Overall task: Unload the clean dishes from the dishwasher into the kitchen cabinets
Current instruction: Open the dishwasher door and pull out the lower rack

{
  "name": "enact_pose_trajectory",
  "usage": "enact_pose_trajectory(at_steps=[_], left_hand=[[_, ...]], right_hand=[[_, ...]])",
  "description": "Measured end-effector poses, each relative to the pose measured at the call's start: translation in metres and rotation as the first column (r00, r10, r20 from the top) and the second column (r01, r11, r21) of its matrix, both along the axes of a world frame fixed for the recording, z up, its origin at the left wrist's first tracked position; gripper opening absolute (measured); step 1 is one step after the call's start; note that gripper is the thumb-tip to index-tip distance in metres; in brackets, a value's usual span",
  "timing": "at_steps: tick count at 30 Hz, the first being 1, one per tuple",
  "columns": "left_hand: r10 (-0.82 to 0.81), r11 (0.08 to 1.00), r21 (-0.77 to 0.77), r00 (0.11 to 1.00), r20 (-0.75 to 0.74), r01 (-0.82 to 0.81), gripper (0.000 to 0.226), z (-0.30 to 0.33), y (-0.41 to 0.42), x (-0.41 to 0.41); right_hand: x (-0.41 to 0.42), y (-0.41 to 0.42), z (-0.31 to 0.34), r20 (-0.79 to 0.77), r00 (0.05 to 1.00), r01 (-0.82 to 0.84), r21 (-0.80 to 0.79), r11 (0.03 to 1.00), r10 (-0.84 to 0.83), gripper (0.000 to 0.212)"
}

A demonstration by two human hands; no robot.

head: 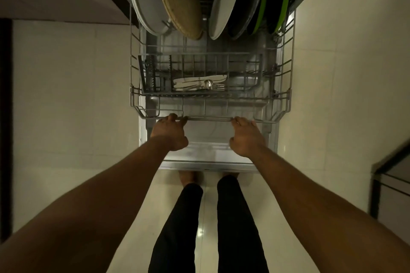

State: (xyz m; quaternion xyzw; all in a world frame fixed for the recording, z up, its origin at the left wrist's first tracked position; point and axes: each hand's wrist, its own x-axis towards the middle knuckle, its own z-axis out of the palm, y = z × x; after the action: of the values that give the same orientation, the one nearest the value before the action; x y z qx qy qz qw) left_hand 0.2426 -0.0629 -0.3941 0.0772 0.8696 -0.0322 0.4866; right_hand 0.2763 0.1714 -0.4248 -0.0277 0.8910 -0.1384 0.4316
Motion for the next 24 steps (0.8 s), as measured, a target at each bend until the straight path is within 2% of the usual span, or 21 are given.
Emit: enact_pose_trajectory(at_steps=[14, 24], left_hand=[[-0.044, 0.999, -0.012, 0.997, 0.058, 0.045, 0.078, 0.001, 0.000, 0.029], [-0.083, 0.996, -0.012, 0.983, 0.164, 0.086, 0.072, 0.001, -0.003, 0.051]], right_hand=[[0.036, -0.006, -0.001, 0.016, 1.000, 0.012, -0.008, 1.000, -0.012, 0.074], [0.065, -0.007, 0.007, 0.114, 0.993, 0.008, -0.025, 1.000, -0.005, 0.069]])
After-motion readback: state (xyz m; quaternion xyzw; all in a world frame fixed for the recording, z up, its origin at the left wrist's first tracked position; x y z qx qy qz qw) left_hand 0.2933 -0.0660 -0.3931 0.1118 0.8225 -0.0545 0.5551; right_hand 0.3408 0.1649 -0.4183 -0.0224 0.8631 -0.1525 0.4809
